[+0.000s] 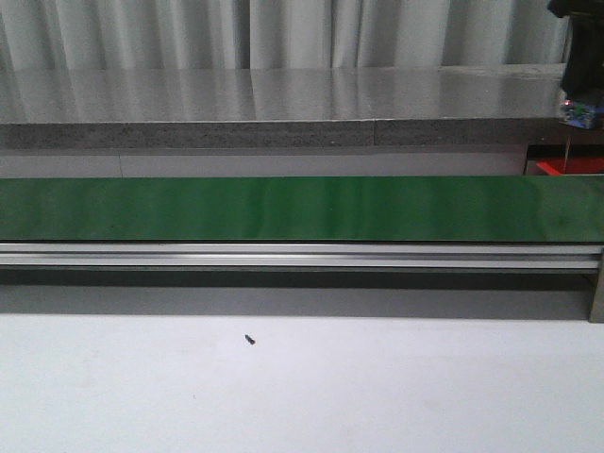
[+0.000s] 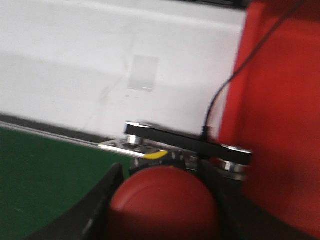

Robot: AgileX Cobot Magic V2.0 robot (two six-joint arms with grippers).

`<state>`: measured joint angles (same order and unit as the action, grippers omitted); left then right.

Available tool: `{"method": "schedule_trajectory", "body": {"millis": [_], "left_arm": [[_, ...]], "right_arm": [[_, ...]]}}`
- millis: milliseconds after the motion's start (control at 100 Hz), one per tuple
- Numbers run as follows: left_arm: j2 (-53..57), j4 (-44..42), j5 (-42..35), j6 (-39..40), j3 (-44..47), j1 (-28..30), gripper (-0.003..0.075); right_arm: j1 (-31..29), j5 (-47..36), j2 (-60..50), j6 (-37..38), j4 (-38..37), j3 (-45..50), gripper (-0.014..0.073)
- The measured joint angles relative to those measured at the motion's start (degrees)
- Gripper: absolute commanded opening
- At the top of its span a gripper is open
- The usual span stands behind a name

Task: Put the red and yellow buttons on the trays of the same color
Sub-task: 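Carry the red button into the red tray and open the right gripper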

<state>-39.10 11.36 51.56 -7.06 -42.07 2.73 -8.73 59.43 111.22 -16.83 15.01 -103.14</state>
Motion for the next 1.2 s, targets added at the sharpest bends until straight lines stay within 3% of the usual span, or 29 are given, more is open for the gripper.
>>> {"method": "schedule_trajectory", "body": {"millis": [470, 860, 930, 1120, 1200], "left_arm": [[0.00, -0.11, -0.04, 0.00, 0.00, 0.00, -0.0020], [0.00, -0.20, -0.40, 0.00, 0.00, 0.00, -0.0020], [0.00, -0.20, -0.44, 0.00, 0.00, 0.00, -0.0020], [0.00, -0.20, -0.79, 0.00, 0.00, 0.00, -0.0020], [0.00, -0.20, -0.79, 0.00, 0.00, 0.00, -0.0020]], "right_arm": [[-10.33, -4.65, 5.50, 1.91, -0.76, 1.28, 0.0193], [-11.28, -7.17, 13.05, 2.49, -0.95, 1.33, 0.0200], [-11.28, -7.21, 13.41, 2.49, -0.95, 1.33, 0.0241], [-11.28, -7.30, 13.42, 2.49, -0.95, 1.33, 0.0460], [-11.28, -7.30, 13.42, 2.62, -0.95, 1.33, 0.0503]]}}
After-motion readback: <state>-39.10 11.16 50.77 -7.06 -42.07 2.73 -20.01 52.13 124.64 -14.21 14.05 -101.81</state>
